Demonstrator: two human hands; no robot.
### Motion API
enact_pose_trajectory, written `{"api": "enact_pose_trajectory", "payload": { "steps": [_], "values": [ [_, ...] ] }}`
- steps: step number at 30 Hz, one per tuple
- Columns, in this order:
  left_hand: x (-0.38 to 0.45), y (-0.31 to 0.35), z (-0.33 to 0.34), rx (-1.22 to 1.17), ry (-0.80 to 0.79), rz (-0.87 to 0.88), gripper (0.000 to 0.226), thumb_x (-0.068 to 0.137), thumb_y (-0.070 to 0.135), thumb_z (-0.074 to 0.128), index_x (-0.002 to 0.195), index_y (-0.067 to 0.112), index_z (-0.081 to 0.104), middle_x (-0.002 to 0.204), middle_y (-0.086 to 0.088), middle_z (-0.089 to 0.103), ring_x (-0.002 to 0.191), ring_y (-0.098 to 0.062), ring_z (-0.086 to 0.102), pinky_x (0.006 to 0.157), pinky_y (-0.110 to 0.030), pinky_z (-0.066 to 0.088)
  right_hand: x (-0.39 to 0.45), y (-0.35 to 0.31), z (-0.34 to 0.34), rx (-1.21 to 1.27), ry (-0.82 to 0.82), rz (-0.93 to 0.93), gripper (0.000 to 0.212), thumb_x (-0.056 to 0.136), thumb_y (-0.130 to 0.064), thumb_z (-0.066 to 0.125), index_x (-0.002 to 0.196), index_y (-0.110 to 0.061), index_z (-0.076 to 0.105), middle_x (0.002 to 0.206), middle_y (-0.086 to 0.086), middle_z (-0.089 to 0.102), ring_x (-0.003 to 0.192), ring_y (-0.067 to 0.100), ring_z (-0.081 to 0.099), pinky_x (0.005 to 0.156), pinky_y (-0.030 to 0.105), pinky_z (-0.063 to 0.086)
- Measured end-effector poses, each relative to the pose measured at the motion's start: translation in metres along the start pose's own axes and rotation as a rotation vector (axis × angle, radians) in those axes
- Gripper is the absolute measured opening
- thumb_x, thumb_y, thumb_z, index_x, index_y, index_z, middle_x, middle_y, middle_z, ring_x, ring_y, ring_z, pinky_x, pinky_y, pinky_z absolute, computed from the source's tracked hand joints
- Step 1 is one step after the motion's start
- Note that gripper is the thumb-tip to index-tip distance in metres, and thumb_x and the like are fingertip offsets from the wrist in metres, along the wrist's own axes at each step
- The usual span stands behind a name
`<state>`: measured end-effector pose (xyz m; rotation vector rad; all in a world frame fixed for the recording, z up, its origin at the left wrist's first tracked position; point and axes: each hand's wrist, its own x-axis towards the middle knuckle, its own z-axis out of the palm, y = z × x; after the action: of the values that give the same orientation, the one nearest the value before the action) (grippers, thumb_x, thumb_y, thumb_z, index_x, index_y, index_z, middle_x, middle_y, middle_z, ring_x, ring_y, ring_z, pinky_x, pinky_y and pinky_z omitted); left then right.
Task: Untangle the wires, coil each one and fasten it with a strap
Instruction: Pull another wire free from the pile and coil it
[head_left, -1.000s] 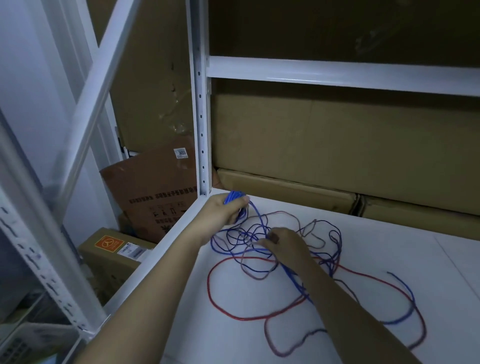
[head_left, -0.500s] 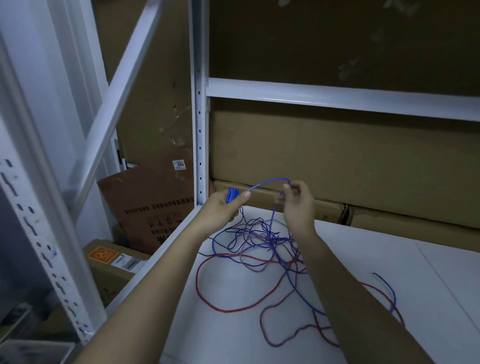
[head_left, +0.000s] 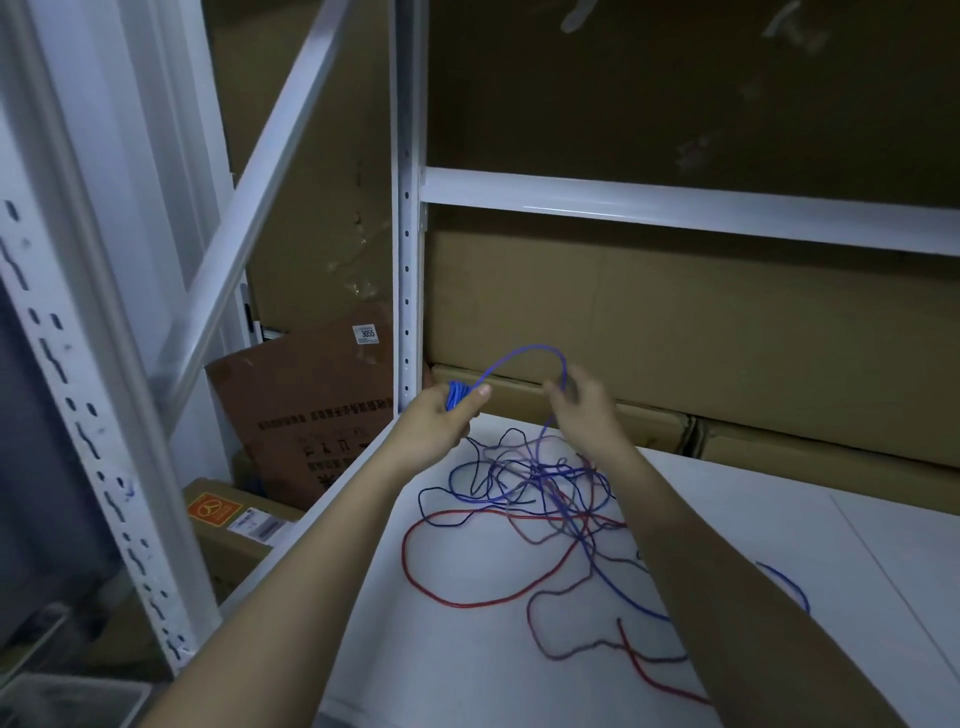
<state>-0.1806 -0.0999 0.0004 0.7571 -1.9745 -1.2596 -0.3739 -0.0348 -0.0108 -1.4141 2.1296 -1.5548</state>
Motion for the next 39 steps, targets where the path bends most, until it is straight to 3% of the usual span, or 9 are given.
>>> {"api": "enact_pose_trajectory", "payload": {
  "steps": [6, 8, 12, 15, 20, 24, 27, 32, 39],
  "values": [
    [-0.009, -0.009, 0.004, -0.062, -0.059, -0.076, 0.046, 0.098, 0.042, 0.048, 0.060, 0.021, 0.033, 0.047, 0.009, 0.031, 0.043, -0.009, 0.025, 0.046, -0.017, 0.024, -0.032, 0.021, 0.019, 0.193, 0.048, -0.069, 0.028, 0.104, -0.027, 0.035, 0.088, -0.024, 0.058, 0.060, -0.010, 0.059, 0.055, 0.000, 0.051, 0.062, 0.016, 0.041],
    [-0.009, -0.006, 0.005, -0.157, -0.062, -0.141, 0.044, 0.099, 0.039, 0.046, 0.061, 0.018, 0.037, 0.046, 0.005, 0.029, 0.041, -0.010, 0.022, 0.044, -0.017, 0.025, -0.038, 0.017, 0.026, 0.216, 0.054, -0.063, 0.028, 0.104, -0.033, 0.031, 0.091, -0.027, 0.056, 0.058, -0.009, 0.050, 0.054, 0.004, 0.048, 0.061, 0.025, 0.041],
    [-0.013, -0.001, 0.003, -0.391, -0.057, -0.169, 0.041, 0.100, 0.036, 0.042, 0.065, 0.014, 0.040, 0.042, 0.005, 0.023, 0.038, -0.009, 0.014, 0.042, -0.020, 0.016, -0.037, 0.021, 0.021, -0.375, -0.085, -0.098, 0.039, 0.103, -0.041, 0.025, 0.105, -0.017, 0.056, 0.084, 0.004, 0.064, 0.082, 0.023, 0.061, 0.070, 0.034, 0.043],
    [-0.014, 0.006, -0.005, -0.529, -0.014, -0.096, 0.041, 0.100, 0.038, 0.042, 0.066, 0.015, 0.041, 0.043, 0.007, 0.022, 0.039, -0.008, 0.015, 0.041, -0.019, 0.017, -0.041, 0.022, 0.027, -0.667, -0.227, -0.242, 0.036, 0.104, -0.038, 0.025, 0.105, -0.012, 0.049, 0.083, 0.016, 0.064, 0.080, 0.036, 0.060, 0.061, 0.037, 0.038],
    [-0.011, 0.014, -0.012, -0.562, 0.006, -0.046, 0.045, 0.097, 0.052, 0.040, 0.071, 0.016, 0.046, 0.049, 0.007, 0.023, 0.043, -0.010, 0.019, 0.046, -0.017, 0.026, -0.058, 0.017, 0.045, -0.700, -0.311, -0.395, 0.031, 0.103, -0.037, 0.031, 0.108, -0.012, 0.049, 0.086, 0.012, 0.066, 0.077, 0.033, 0.061, 0.058, 0.033, 0.034],
    [-0.005, 0.013, -0.002, -0.694, 0.018, -0.016, 0.033, 0.104, 0.029, 0.032, 0.078, 0.013, 0.042, 0.055, 0.004, 0.038, 0.048, -0.011, 0.033, 0.061, -0.025, 0.030, -0.072, 0.015, 0.053, -0.608, -0.399, -0.399, 0.021, 0.100, -0.031, 0.037, 0.108, -0.015, 0.048, 0.078, 0.003, 0.060, 0.066, 0.023, 0.052, 0.052, 0.030, 0.029],
    [-0.001, 0.002, 0.007, -0.354, 0.099, -0.025, 0.028, 0.103, 0.019, 0.032, 0.081, 0.008, 0.044, 0.062, -0.001, 0.051, 0.057, -0.012, 0.045, 0.074, -0.031, 0.031, -0.081, 0.017, 0.056, -0.480, -0.402, -0.348, 0.013, 0.097, -0.025, 0.042, 0.097, -0.014, 0.049, 0.062, -0.007, 0.045, 0.057, 0.017, 0.045, 0.047, 0.028, 0.030],
    [0.001, -0.024, 0.026, 0.109, 0.061, -0.007, 0.033, 0.104, 0.032, 0.033, 0.106, 0.003, 0.049, 0.082, 0.008, 0.066, 0.096, -0.017, 0.056, 0.087, -0.026, 0.035, -0.086, 0.027, 0.051, -0.208, -0.441, -0.165, 0.009, 0.090, -0.016, 0.050, 0.084, -0.010, 0.050, 0.065, 0.010, 0.049, 0.057, 0.014, 0.042, 0.055, 0.029, 0.036],
    [-0.002, -0.048, 0.032, 0.825, -0.131, 0.126, 0.015, 0.102, 0.027, 0.034, 0.102, 0.012, 0.036, 0.059, 0.002, 0.046, 0.077, -0.023, 0.050, 0.077, -0.026, 0.014, -0.078, 0.042, 0.042, -0.043, -0.349, 0.011, 0.004, 0.087, -0.011, 0.061, 0.088, -0.012, 0.064, 0.072, 0.007, 0.059, 0.064, 0.012, 0.052, 0.067, 0.027, 0.047]
  ]
}}
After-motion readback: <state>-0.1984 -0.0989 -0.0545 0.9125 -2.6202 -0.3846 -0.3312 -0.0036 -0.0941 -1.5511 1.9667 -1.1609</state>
